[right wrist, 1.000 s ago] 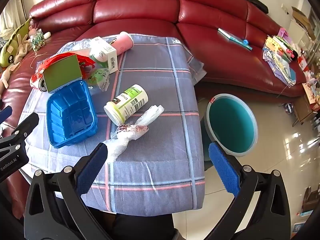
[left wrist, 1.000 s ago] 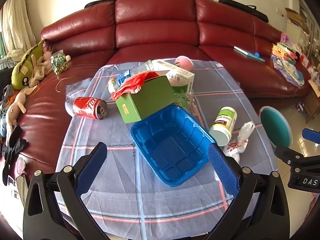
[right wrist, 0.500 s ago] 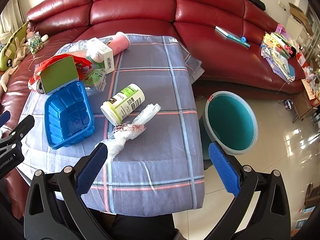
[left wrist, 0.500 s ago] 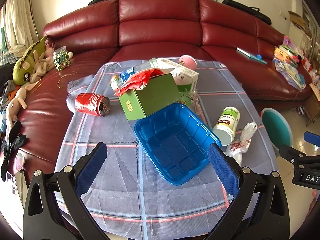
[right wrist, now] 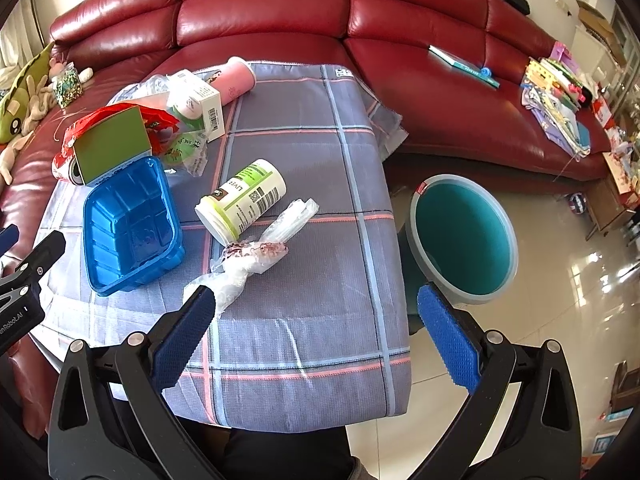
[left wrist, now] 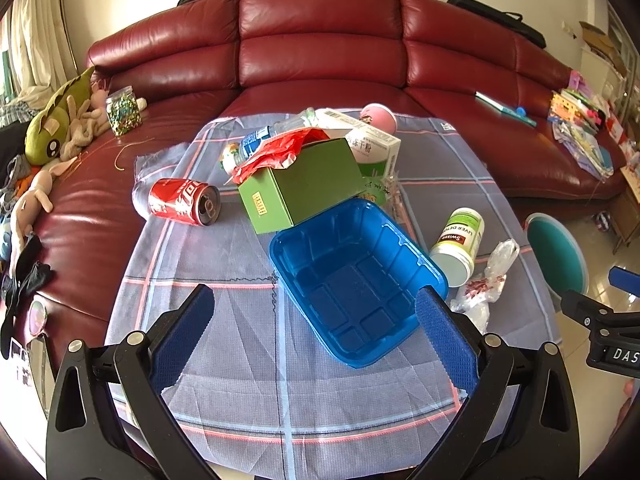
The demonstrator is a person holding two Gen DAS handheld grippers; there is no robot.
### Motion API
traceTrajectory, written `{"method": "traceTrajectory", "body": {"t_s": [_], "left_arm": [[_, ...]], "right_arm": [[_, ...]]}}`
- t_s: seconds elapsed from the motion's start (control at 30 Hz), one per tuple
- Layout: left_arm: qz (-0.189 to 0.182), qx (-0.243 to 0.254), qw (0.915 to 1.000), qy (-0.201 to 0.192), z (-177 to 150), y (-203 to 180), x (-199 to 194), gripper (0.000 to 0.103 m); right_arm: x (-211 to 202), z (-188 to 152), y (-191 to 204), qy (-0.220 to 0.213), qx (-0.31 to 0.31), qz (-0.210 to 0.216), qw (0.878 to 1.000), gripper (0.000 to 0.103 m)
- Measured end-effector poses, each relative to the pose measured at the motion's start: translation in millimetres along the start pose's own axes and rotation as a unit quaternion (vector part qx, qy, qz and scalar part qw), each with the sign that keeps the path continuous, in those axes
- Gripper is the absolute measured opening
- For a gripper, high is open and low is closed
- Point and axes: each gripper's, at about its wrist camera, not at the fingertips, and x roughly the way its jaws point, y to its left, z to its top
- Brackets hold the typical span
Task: Collect trash
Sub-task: 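Move both tools toward the blue tray and the clear plastic bag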
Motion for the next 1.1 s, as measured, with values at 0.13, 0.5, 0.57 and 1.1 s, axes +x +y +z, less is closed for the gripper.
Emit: {"method": "traceTrajectory", "body": {"t_s": [0.13, 0.5, 0.57, 1.1], "left_arm": [[0.001, 0.0, 1.0, 0.0, -0.3, -0.6, 0.7, 0.1], [0.002, -0.005, 1.0, 0.004, -4.4, 2.0, 6.5, 0.1], [0.0, -0.009, 0.9999, 0.007, -5.2, 3.2, 8.2, 0.1], [0.002, -0.013, 0.9999, 0.008, -3.7, 6.4, 8.7, 0.1]], "right_arm": [[0.4, 0.1, -0.1, 0.001, 0.0, 0.0, 1.0, 0.097], [4.4, -0.2, -0.1, 0.005, 0.002, -0.001, 1.0, 0.097], [5.3, -0.1, -0.5, 0.006, 0.002, -0.001, 1.0, 0.097], [8.2, 3.0, 3.2, 0.013, -0.003, -0.001, 1.0, 0.097]]}}
